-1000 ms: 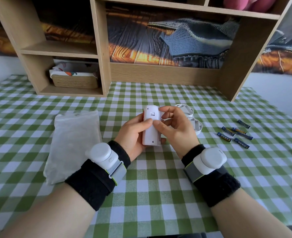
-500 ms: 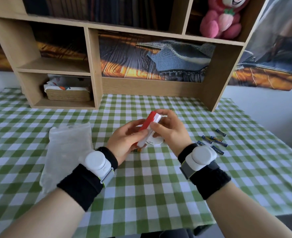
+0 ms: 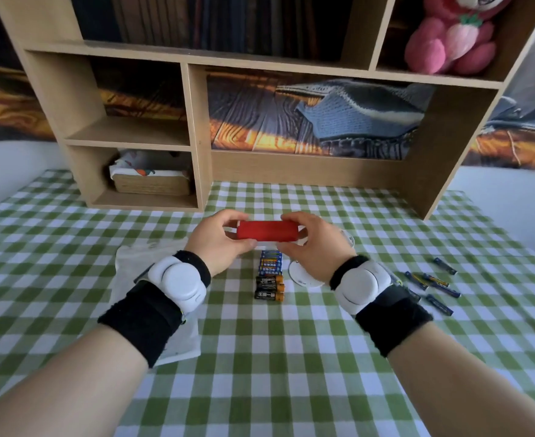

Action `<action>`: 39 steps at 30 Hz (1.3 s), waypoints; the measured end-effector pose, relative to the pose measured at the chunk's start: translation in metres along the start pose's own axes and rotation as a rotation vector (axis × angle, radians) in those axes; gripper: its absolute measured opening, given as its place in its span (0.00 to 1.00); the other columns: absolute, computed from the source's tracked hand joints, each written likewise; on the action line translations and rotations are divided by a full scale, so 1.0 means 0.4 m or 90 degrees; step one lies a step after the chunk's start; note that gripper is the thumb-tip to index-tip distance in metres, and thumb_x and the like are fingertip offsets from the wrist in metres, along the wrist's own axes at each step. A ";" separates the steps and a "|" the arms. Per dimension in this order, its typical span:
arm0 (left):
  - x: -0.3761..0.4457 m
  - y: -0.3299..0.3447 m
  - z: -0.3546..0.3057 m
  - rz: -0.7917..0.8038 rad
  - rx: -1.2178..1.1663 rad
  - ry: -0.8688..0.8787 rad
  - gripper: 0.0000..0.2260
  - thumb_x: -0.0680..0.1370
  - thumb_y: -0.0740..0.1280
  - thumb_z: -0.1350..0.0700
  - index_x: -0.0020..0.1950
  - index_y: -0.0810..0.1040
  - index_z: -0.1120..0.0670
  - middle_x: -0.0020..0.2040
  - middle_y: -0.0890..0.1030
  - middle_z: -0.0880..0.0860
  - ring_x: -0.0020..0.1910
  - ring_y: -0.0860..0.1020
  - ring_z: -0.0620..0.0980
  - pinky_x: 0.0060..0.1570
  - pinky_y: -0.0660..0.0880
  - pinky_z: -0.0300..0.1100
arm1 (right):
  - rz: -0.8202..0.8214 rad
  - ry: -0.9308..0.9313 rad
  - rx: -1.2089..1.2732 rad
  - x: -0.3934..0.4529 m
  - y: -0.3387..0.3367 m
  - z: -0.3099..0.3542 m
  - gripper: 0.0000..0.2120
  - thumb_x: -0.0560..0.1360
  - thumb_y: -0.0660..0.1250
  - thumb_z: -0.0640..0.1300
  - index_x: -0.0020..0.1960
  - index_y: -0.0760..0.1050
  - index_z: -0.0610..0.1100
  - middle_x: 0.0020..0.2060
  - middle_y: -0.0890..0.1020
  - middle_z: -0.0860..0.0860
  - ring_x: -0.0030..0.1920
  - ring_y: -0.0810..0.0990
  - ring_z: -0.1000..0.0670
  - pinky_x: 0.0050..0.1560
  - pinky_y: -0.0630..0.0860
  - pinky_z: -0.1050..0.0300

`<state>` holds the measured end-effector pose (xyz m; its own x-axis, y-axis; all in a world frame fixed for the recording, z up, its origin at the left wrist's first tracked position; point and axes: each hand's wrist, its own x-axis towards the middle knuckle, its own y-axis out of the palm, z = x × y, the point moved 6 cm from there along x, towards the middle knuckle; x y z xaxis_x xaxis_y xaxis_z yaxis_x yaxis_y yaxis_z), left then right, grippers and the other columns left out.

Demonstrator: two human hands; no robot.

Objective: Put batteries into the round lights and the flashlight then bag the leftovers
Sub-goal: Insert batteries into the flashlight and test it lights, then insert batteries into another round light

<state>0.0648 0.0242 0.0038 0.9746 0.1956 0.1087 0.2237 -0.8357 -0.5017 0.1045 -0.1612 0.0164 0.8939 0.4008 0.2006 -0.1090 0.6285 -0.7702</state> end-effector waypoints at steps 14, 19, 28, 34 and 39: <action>0.277 0.043 0.088 -0.050 0.033 -0.098 0.18 0.74 0.74 0.53 0.62 0.78 0.53 0.54 0.83 0.51 0.48 0.79 0.50 0.49 0.75 0.43 | -0.020 0.115 0.000 0.375 0.091 -0.091 0.20 0.77 0.66 0.37 0.66 0.73 0.49 0.58 0.80 0.48 0.47 0.75 0.51 0.42 0.70 0.61; 0.301 0.057 0.120 -0.093 0.083 -0.114 0.23 0.70 0.77 0.49 0.61 0.75 0.54 0.51 0.79 0.47 0.46 0.76 0.47 0.44 0.69 0.40 | -0.002 0.132 0.027 0.443 0.151 -0.113 0.23 0.76 0.63 0.34 0.67 0.74 0.51 0.62 0.79 0.51 0.56 0.79 0.49 0.47 0.72 0.63; 0.322 0.077 0.135 -0.079 0.137 -0.113 0.19 0.73 0.76 0.52 0.61 0.76 0.53 0.53 0.81 0.49 0.49 0.79 0.49 0.50 0.74 0.42 | 0.015 0.174 0.094 0.449 0.186 -0.130 0.18 0.79 0.64 0.39 0.67 0.75 0.48 0.63 0.80 0.50 0.60 0.79 0.49 0.50 0.72 0.63; 0.321 0.073 0.128 -0.065 0.147 -0.117 0.21 0.74 0.75 0.52 0.64 0.77 0.54 0.58 0.82 0.52 0.56 0.80 0.52 0.57 0.75 0.46 | 0.025 0.172 0.096 0.415 0.177 -0.116 0.16 0.79 0.61 0.37 0.61 0.81 0.49 0.55 0.84 0.50 0.52 0.82 0.49 0.44 0.73 0.61; 0.280 0.057 0.092 -0.064 0.135 -0.117 0.19 0.77 0.71 0.54 0.67 0.76 0.54 0.62 0.81 0.52 0.59 0.79 0.53 0.52 0.70 0.39 | 0.019 0.186 0.119 0.357 0.133 -0.093 0.16 0.79 0.61 0.37 0.63 0.79 0.48 0.58 0.83 0.49 0.52 0.82 0.47 0.49 0.79 0.56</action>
<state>0.1788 0.0460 -0.0271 0.9256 0.3780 0.0197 0.2942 -0.6856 -0.6659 0.2426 -0.0954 -0.0185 0.9730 0.2297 -0.0236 -0.1907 0.7413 -0.6435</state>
